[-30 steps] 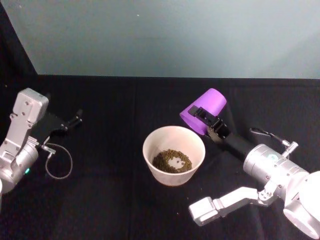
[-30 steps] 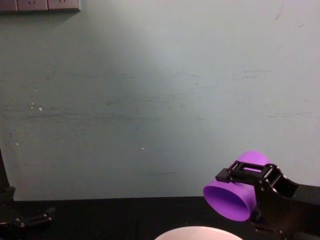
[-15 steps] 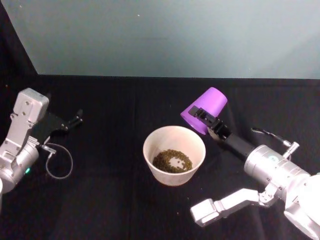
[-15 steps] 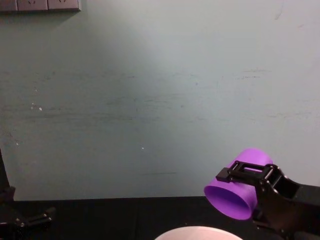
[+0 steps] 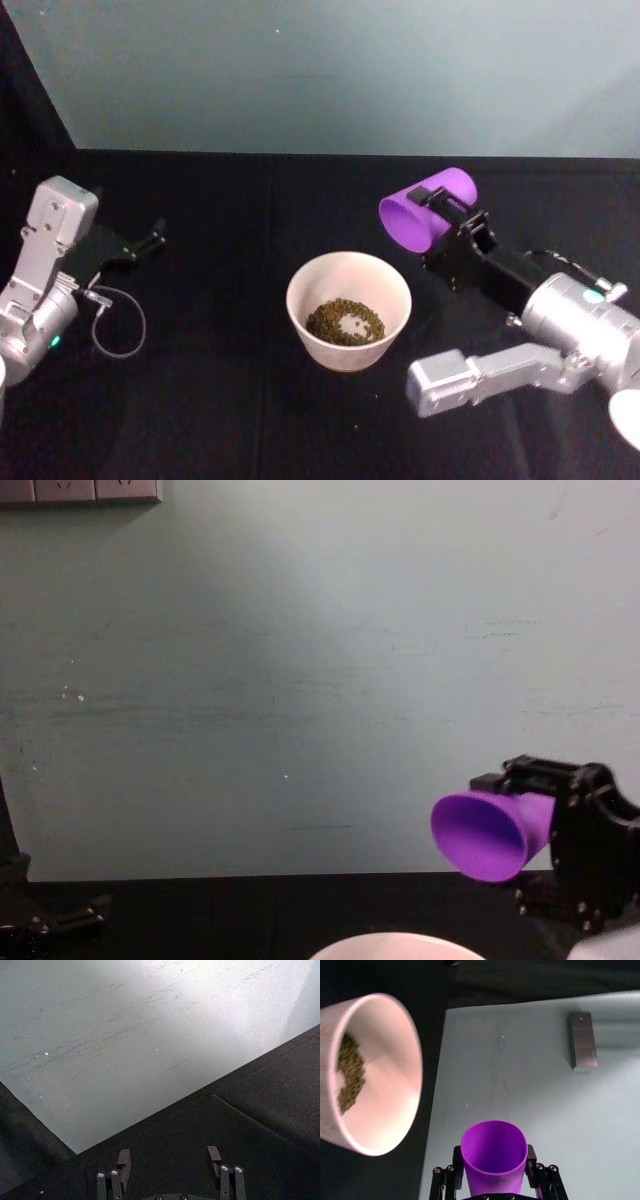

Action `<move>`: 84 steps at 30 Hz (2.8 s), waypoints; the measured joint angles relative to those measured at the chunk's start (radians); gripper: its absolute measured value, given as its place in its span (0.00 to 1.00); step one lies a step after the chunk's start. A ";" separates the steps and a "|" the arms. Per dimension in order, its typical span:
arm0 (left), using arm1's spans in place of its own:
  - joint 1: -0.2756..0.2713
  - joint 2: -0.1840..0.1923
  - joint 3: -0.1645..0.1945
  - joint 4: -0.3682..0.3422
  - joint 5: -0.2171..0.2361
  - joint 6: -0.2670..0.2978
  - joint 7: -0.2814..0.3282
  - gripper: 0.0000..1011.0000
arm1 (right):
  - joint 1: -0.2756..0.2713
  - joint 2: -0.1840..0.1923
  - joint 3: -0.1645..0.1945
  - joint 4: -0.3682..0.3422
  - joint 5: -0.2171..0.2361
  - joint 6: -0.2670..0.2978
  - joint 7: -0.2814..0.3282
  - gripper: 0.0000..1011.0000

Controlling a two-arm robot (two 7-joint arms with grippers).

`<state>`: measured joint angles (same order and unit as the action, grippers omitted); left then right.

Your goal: Pick up the cup and pour the mung beans from the cup into the bowl.

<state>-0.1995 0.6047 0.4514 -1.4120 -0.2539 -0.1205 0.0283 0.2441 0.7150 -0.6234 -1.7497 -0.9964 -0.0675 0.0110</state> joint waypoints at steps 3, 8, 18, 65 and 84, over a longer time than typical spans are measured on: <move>0.000 0.000 0.000 0.000 0.000 0.000 0.000 0.99 | -0.025 0.001 0.056 0.000 0.146 -0.060 0.006 0.72; 0.000 0.000 0.000 0.000 0.000 0.000 0.000 0.99 | -0.056 -0.004 0.140 0.001 0.395 -0.128 0.071 0.72; 0.000 0.000 0.000 0.000 0.000 0.000 0.000 0.99 | -0.094 -0.022 0.260 0.052 0.827 -0.193 0.239 0.72; 0.000 0.000 0.000 0.000 0.000 0.000 0.000 0.99 | -0.134 -0.134 0.377 0.426 1.533 -0.133 0.672 0.72; 0.000 0.000 0.000 0.000 0.000 0.000 0.000 0.99 | -0.121 -0.129 0.355 0.447 1.532 -0.144 0.690 0.72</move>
<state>-0.1995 0.6047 0.4514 -1.4120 -0.2539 -0.1205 0.0283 0.1230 0.5859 -0.2685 -1.3031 0.5352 -0.2112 0.7007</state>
